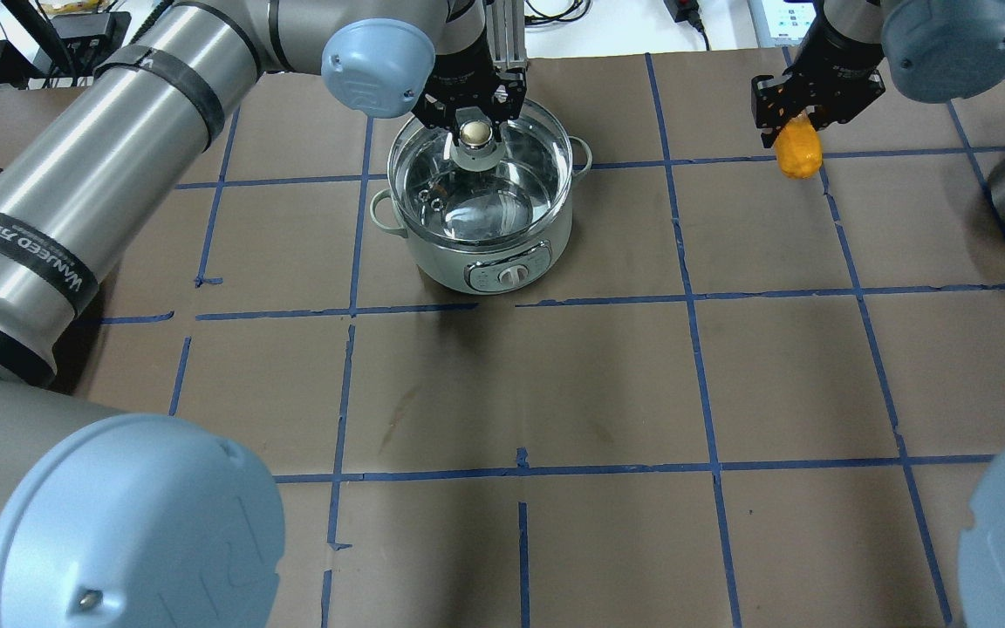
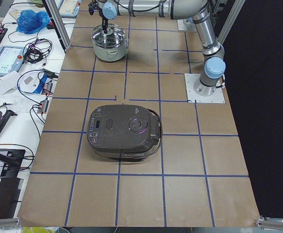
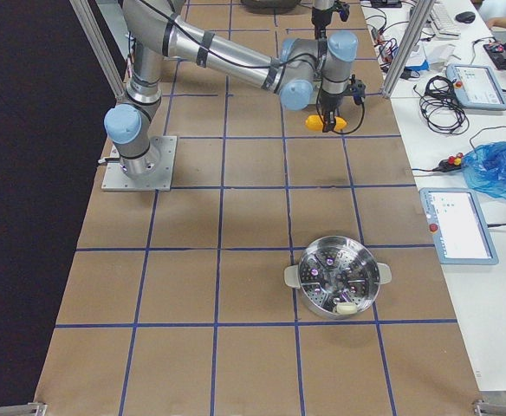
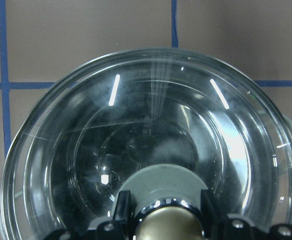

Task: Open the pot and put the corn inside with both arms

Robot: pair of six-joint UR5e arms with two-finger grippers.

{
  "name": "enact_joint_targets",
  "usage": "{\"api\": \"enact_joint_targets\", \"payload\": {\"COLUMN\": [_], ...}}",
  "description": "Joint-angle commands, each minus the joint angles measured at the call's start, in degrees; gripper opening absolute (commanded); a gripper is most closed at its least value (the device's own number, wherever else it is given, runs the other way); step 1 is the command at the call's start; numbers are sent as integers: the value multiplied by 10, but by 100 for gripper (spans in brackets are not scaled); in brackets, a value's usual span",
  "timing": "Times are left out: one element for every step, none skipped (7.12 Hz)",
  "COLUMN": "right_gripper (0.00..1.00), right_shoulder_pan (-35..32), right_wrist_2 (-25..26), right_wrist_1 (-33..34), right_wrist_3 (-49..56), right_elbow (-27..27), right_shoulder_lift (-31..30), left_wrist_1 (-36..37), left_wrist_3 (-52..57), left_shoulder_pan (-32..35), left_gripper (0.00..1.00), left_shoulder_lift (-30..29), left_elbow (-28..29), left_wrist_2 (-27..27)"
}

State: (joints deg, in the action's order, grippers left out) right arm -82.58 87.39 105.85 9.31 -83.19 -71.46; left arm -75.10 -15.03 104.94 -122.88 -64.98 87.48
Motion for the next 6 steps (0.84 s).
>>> {"api": "enact_joint_targets", "payload": {"right_gripper": [8,8,8,8,8,8], "right_shoulder_pan": [-55,-108,-164,-209,-248,-281], "right_wrist_2": [-5,1,8,18,23,39], "right_wrist_1": [-5,-5,-5,1,2,3], "right_wrist_3": [-38,-49,-89,-110,-143,-193], "right_elbow": [8,37,84,140,202,221], "right_shoulder_lift": [-6,20,67,128,187,218], "left_wrist_1": [-75,-81,-81,-73,-65,-48], "left_wrist_3": [72,111,139,176,211,219], "left_shoulder_pan": [-35,-92,-137,-173,-209,-238], "left_gripper": [11,11,11,11,11,11], "left_shoulder_lift": [53,66,65,65,65,60], "left_elbow": [13,6,-3,-21,-41,-58], "left_wrist_2": [4,2,8,8,7,5]}}
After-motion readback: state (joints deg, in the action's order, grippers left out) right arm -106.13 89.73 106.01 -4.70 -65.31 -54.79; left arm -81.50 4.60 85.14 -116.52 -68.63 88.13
